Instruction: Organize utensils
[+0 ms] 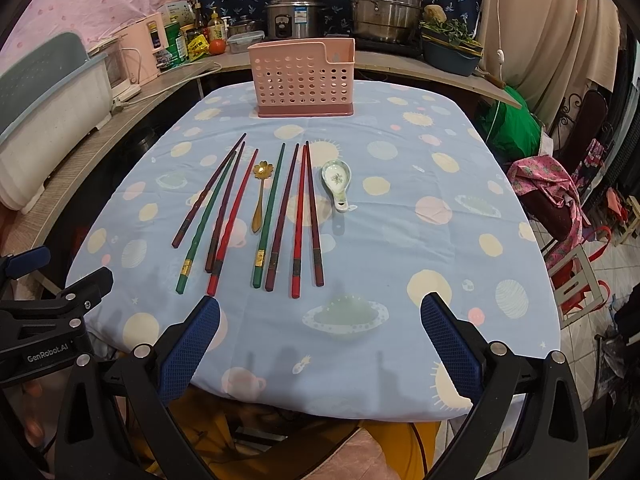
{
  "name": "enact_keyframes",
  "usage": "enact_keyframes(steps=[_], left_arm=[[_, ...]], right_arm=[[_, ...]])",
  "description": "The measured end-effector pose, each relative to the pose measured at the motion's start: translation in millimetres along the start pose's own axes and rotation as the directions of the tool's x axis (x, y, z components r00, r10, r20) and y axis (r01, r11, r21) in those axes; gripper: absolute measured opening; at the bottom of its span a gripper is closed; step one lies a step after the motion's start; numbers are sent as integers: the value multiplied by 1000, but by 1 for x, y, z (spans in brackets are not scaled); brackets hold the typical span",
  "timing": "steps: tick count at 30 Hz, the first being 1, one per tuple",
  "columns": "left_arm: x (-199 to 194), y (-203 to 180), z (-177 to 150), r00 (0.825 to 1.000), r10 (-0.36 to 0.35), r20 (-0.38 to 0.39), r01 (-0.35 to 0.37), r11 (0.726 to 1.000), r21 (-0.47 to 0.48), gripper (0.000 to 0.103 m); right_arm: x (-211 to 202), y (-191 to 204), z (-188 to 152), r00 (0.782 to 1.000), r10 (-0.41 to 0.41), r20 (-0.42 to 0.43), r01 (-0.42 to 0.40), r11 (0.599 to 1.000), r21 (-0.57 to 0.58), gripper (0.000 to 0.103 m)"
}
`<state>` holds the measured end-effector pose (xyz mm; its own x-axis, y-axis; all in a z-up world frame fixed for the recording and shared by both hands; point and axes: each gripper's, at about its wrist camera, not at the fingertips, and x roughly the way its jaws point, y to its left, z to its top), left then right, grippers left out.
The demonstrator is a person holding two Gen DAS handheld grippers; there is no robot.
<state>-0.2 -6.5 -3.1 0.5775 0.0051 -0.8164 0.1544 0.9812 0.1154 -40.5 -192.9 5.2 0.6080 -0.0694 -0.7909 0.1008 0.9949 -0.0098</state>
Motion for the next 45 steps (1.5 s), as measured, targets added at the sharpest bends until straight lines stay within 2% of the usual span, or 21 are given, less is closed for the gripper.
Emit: enact_keyframes(steps=[17,38,45], left_arm=[[7,-1,6,1000,14,-2,-14,1000,6,96],[6,-3,10,1000,6,-11,-6,1000,19,96],[43,19,21,997,-34,-73,28,996,-86,96]], right_arm=[[12,-14,6,1000,-10,-12,10,999,43,96],[8,-10,5,1000,-2,-15,2,999,34,96],[24,-21,10,999,-17,-29,19,998,66,96]])
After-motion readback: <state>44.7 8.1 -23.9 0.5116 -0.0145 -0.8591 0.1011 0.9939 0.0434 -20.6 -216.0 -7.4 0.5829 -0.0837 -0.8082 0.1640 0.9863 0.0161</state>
